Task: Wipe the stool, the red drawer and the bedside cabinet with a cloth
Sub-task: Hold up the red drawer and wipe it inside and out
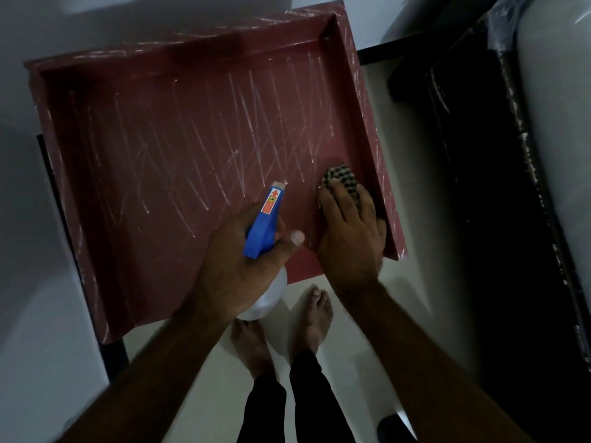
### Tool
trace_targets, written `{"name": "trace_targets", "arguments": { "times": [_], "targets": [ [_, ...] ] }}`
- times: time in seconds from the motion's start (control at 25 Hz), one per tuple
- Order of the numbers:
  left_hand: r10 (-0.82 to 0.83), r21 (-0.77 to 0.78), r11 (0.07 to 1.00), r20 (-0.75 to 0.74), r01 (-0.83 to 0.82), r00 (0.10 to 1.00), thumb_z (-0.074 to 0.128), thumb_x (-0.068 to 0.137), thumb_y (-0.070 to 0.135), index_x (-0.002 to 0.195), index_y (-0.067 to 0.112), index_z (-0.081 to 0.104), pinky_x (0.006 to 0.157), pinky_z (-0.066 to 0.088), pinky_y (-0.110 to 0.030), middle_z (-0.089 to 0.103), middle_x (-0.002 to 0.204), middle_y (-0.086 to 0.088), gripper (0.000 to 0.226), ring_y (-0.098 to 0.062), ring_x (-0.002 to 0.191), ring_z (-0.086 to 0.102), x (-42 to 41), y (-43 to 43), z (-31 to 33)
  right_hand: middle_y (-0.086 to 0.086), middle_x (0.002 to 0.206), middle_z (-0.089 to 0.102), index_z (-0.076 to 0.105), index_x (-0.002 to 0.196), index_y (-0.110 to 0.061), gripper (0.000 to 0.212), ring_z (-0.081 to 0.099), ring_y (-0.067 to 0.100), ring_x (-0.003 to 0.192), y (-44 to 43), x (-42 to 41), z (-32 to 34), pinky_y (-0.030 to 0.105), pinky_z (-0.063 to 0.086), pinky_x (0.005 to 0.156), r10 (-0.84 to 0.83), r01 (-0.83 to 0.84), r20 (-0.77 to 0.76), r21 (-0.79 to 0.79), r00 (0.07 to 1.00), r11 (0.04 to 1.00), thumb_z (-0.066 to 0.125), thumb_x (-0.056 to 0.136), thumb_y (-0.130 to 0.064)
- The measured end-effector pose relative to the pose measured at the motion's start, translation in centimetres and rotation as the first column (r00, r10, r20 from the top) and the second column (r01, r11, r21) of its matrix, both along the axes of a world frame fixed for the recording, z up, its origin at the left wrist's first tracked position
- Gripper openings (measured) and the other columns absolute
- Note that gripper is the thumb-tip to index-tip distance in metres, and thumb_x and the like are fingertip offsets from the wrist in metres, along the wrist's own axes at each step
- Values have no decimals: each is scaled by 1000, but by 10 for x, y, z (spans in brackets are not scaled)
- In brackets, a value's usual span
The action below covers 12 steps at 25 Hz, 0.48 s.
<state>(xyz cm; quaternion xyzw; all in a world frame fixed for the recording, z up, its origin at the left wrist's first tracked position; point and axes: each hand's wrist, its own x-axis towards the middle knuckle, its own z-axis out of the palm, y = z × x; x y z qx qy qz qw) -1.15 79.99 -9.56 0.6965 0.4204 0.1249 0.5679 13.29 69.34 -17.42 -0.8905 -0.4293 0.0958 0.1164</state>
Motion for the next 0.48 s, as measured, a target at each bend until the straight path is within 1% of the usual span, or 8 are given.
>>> {"name": "trace_targets", "arguments": {
  "times": [0.08,0.16,0.28,0.4,0.44,0.48],
  "targets": [
    [-1,-6,1000,-20,1,1000,76,86,49,90,7,61,70,52,-41,64,77,-15,45,-32,71,64,1,1,1,3,154,53,53,148,-23,54,43,41,144,5,6,1,70,49,98,7,-7,-13,11,1000,1000,58,95,-24],
    [-3,-24,1000,-45,2,999,74,84,50,88,6,60,71,51,-44,65,74,-17,46,-34,69,66,4,3,2,4,150,58,55,147,-20,52,48,41,140,9,13,5,66,52,96,19,-17,-32,42,999,999,49,95,-19],
    [-30,-54,998,-61,26,998,74,81,60,85,6,58,70,53,-49,64,71,-18,57,-36,68,65,10,9,6,8,148,60,56,146,-17,54,51,42,137,11,17,11,65,51,100,26,-22,-67,53,997,998,51,93,-10],
    [-82,-73,995,-97,75,992,71,84,61,80,4,58,68,52,-42,64,70,-19,58,-38,69,64,15,20,6,8,150,58,54,148,-17,55,49,40,141,9,14,14,65,49,104,3,2,-89,50,996,999,44,94,-16],
    [-92,-79,993,-110,83,990,71,84,62,80,4,58,69,53,-42,64,71,-19,59,-38,70,64,18,24,6,7,150,58,54,148,-17,56,49,40,141,8,13,14,65,48,106,-4,8,-89,52,996,999,41,94,-19],
    [-98,-89,992,-127,87,987,70,83,64,80,4,59,71,54,-45,65,73,-19,61,-37,71,65,21,27,6,7,150,58,54,149,-18,56,48,39,142,8,13,14,65,48,106,-10,15,-88,54,996,998,38,95,-21]
  ]
}}
